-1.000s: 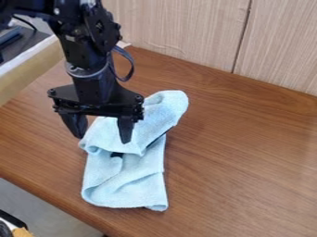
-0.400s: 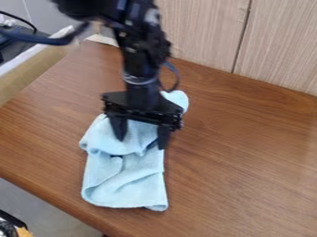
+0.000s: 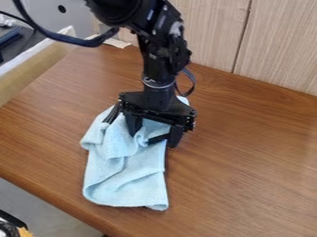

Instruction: Move the cloth from right to left

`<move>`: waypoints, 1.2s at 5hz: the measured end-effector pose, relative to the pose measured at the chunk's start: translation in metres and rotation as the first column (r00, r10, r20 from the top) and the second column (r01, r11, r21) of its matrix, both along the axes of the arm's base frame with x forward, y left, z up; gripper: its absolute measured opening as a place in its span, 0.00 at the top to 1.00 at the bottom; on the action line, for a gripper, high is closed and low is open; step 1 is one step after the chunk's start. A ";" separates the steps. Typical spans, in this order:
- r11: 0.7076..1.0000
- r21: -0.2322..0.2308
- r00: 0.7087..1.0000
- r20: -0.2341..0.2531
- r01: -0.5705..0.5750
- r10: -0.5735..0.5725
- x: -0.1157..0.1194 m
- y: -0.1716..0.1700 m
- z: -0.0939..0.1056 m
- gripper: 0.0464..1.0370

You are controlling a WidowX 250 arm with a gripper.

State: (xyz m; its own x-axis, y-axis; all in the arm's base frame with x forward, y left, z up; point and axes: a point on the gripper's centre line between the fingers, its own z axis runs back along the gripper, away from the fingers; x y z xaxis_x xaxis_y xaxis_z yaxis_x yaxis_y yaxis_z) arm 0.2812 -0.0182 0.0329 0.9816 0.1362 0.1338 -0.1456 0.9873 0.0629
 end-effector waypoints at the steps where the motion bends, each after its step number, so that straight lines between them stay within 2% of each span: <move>1: 1.000 0.005 1.000 0.022 -0.011 0.011 0.003 0.001 0.001 0.37; 2: 1.000 0.003 1.000 0.018 -0.014 0.014 0.002 0.001 0.000 0.66; 3: 0.999 -0.026 0.999 0.003 -0.047 0.047 -0.001 0.007 -0.002 0.87; 4: 0.998 -0.036 0.999 0.002 -0.048 0.048 -0.005 0.008 0.006 0.97; 5: 0.996 -0.070 0.998 0.024 -0.061 0.063 -0.008 0.012 0.023 0.98; 6: 0.995 -0.056 0.995 0.060 -0.078 0.081 -0.011 0.019 0.045 0.98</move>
State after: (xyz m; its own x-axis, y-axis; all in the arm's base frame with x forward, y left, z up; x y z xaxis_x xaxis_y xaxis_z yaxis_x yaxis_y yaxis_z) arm 0.2699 0.0005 0.0777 0.9573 0.2223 0.1847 -0.2259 0.9741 -0.0016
